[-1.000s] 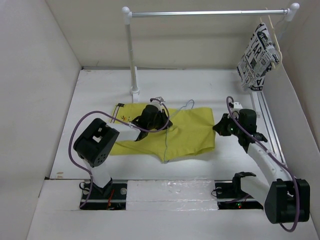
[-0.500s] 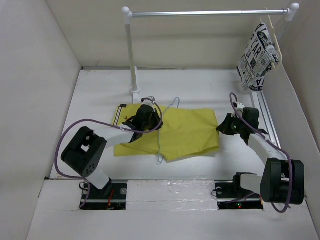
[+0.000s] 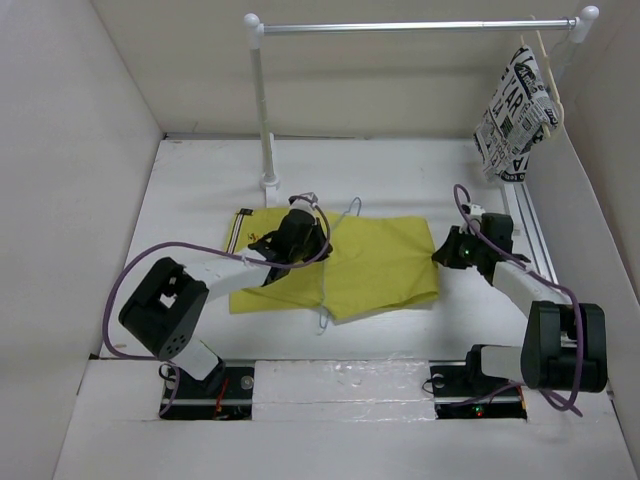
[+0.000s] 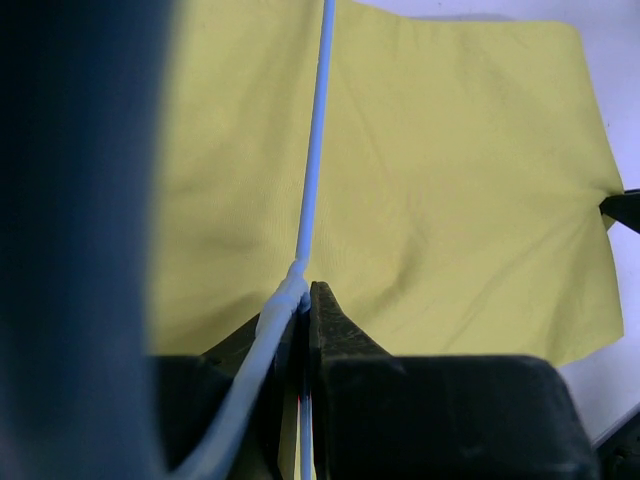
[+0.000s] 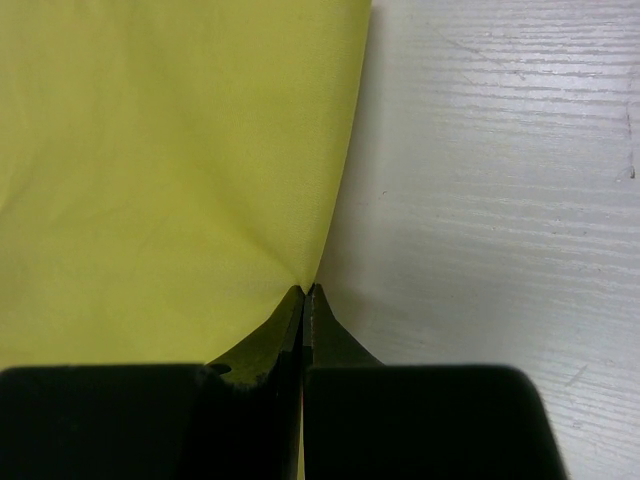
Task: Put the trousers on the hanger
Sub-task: Place the trousers on the hanger, then place the hanger at the clothesline.
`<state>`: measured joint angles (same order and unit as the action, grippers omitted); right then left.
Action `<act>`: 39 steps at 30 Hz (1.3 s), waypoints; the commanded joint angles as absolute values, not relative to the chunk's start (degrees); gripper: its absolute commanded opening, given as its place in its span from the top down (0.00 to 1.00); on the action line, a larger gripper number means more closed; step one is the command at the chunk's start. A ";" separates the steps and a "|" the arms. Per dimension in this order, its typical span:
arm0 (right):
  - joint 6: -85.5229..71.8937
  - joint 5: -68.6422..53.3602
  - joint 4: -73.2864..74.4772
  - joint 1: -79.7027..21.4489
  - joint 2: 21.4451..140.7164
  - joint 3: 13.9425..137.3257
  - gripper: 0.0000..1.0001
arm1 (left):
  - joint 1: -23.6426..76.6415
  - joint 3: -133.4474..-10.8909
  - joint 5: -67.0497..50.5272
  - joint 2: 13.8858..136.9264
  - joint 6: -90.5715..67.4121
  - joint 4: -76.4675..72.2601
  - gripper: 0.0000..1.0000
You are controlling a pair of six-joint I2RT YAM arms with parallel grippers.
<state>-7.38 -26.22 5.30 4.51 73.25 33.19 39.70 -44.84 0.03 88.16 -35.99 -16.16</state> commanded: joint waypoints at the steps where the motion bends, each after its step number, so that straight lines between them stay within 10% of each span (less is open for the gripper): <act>1: -6.24 -24.35 2.54 3.43 73.12 35.68 1.00 | 40.08 -48.86 1.65 84.64 -37.70 -11.44 1.00; 21: -4.40 -20.75 10.34 -0.78 77.61 44.71 1.00 | 46.76 -67.93 19.87 81.82 -31.20 -0.10 1.00; 26: -1.76 -16.97 21.08 -6.93 70.15 56.23 0.37 | 46.76 -78.55 17.50 83.06 -30.50 7.10 1.00; 39: -23.28 -16.08 3.88 -35.76 61.68 59.24 0.27 | 46.76 -86.30 15.21 84.99 -31.55 9.14 1.00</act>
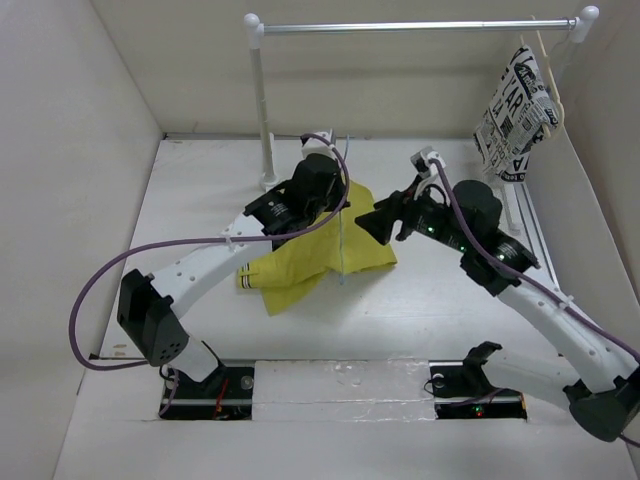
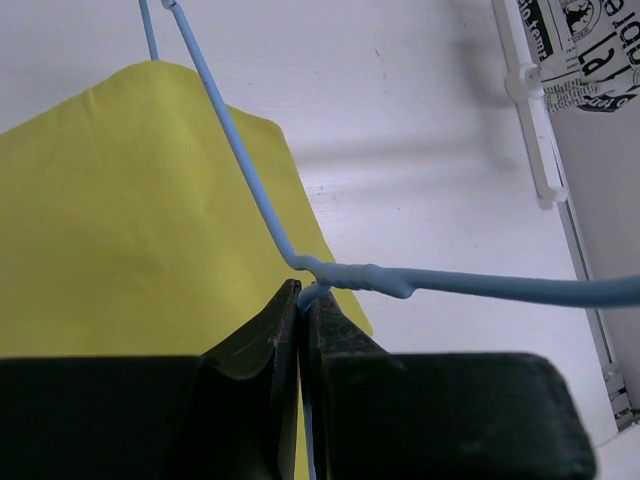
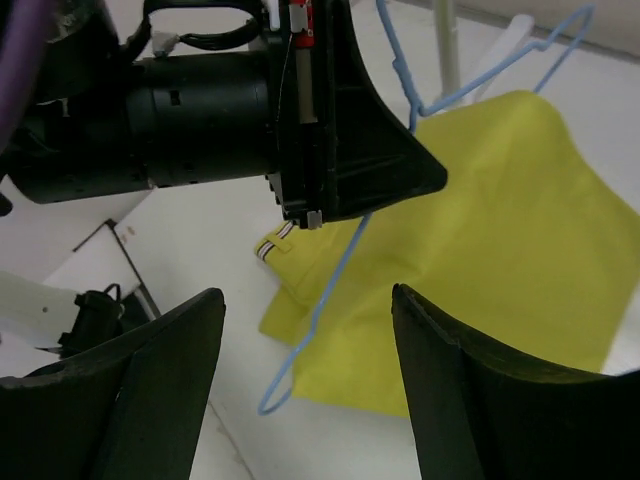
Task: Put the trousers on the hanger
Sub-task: Place the hanger at the clothesline.
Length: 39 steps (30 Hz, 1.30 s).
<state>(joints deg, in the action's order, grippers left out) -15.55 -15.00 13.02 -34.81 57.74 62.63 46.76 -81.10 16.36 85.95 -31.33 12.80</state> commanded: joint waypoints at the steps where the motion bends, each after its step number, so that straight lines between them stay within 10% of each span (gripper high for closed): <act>1: -24.16 -16.87 3.00 -35.77 62.66 58.80 0.27 | 46.76 -86.66 15.12 84.99 -31.55 9.14 1.00; 10: -26.70 -23.02 -8.07 -36.30 71.72 59.07 0.40 | 46.76 -87.80 13.10 83.50 -32.69 10.72 1.00; 17: -34.53 -25.31 -20.80 -37.97 73.39 54.86 0.95 | 44.30 -90.34 10.29 83.41 -33.66 11.87 1.00; 26: -43.15 -26.72 -30.59 -37.36 69.61 53.34 1.00 | 42.45 -104.48 5.20 88.59 -32.78 14.68 1.00; 31: -43.16 -26.72 -26.55 -34.02 67.24 58.79 1.00 | 41.84 -112.13 1.50 90.87 -31.82 14.94 0.61; 39: -42.10 -29.00 -21.27 -29.36 69.08 65.91 1.00 | 41.84 -118.12 -2.55 90.70 -29.45 15.29 0.37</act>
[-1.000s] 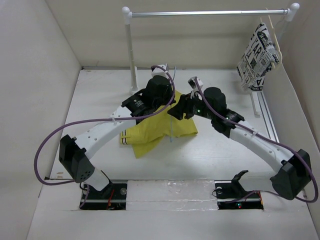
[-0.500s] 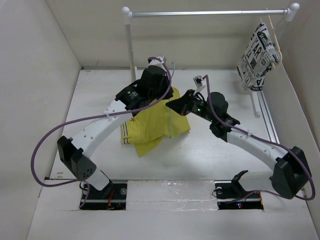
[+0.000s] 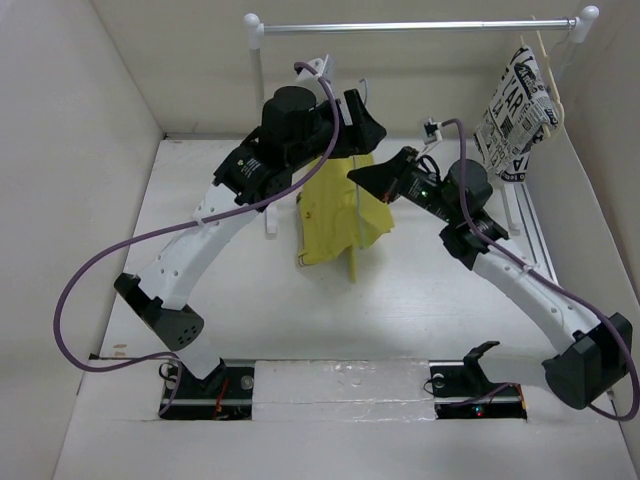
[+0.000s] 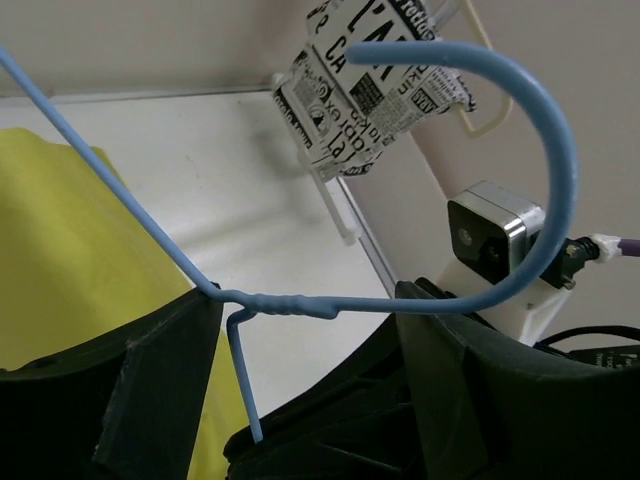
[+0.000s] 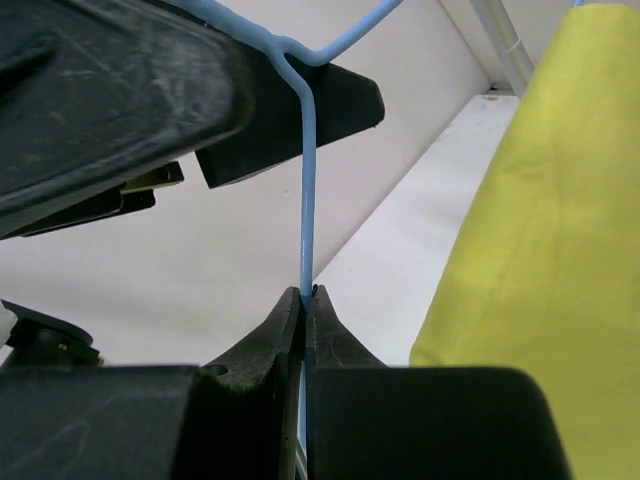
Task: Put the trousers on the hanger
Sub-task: Place the hanger at the clothesline.
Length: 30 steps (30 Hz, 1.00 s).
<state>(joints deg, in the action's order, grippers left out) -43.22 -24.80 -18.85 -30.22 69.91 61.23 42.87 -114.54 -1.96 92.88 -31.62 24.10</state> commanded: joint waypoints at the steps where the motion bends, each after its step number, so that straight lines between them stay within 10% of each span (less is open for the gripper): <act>1: -42.10 -29.44 -21.18 -28.57 69.52 66.44 1.00 | 41.84 -118.47 -2.72 90.53 -29.18 15.38 0.34; 7: -42.10 -30.50 -20.65 -27.52 72.07 70.13 1.00 | 41.84 -119.35 -4.74 89.04 -26.55 14.94 0.02; 30: -45.44 -30.06 -18.73 -14.51 81.73 89.28 1.00 | 41.84 -108.74 14.24 77.09 -18.01 18.99 0.01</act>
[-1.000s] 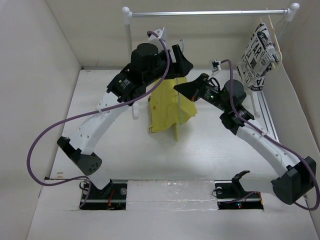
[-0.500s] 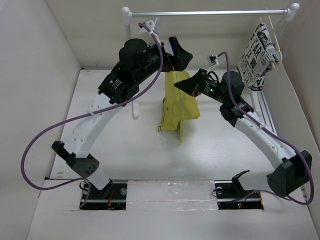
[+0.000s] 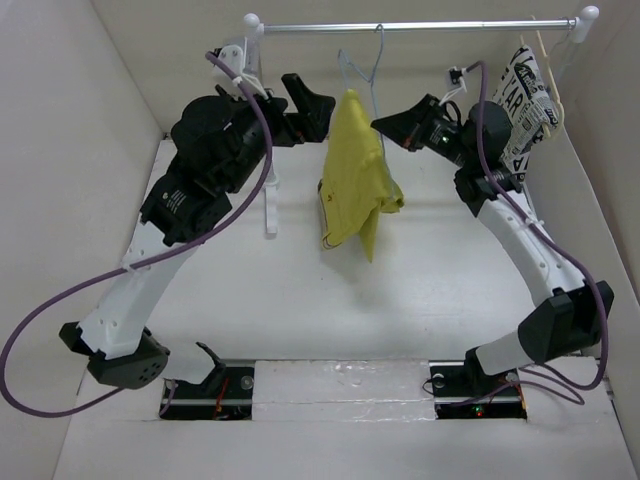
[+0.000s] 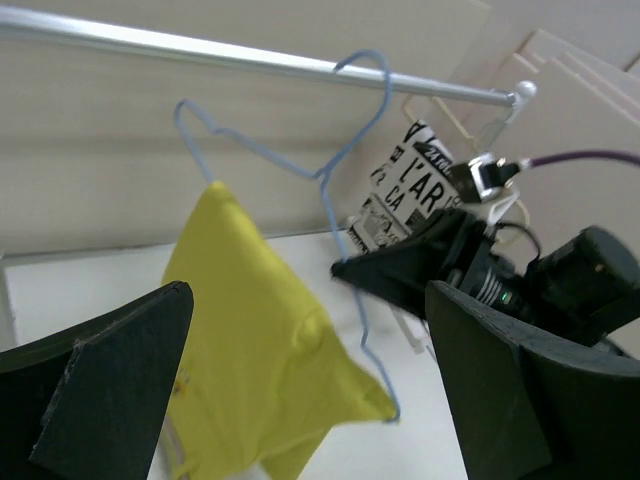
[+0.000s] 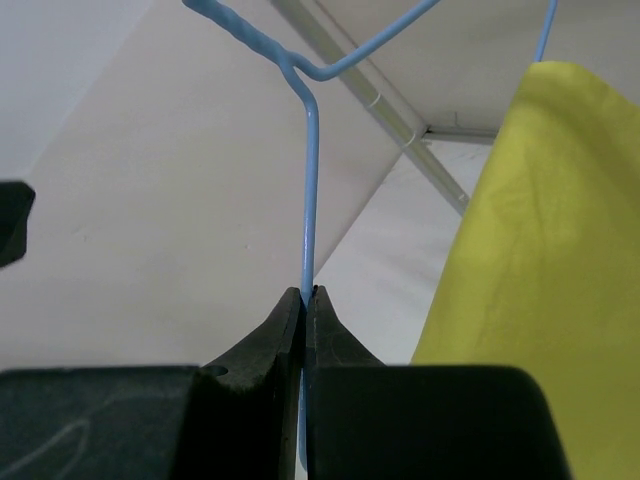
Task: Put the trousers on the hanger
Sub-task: Place the hanger at the clothesline.
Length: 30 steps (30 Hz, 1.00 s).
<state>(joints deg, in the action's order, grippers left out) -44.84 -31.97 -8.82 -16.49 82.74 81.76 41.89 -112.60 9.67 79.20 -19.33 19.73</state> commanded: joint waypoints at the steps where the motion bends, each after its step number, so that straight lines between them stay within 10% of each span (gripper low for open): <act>1: -45.79 -29.80 -18.72 -14.50 82.96 89.82 1.00 | 41.84 -105.41 14.33 75.69 -18.71 18.38 0.01; 21: -47.20 -26.02 -24.00 -5.01 92.11 86.50 1.00 | 41.84 -77.35 8.88 68.99 -25.93 16.52 0.01; 28: -33.51 -25.93 -5.67 -4.40 90.26 90.68 0.34 | 36.14 -75.42 1.44 70.22 -27.59 14.96 0.01; 30: -31.38 -26.02 -4.57 -3.78 89.21 89.04 0.33 | 30.67 -74.27 -4.82 70.58 -28.04 13.36 0.01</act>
<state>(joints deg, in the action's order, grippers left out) -38.35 -25.93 -8.36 -4.73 93.27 86.78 36.53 -76.14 3.25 71.40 -26.48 17.34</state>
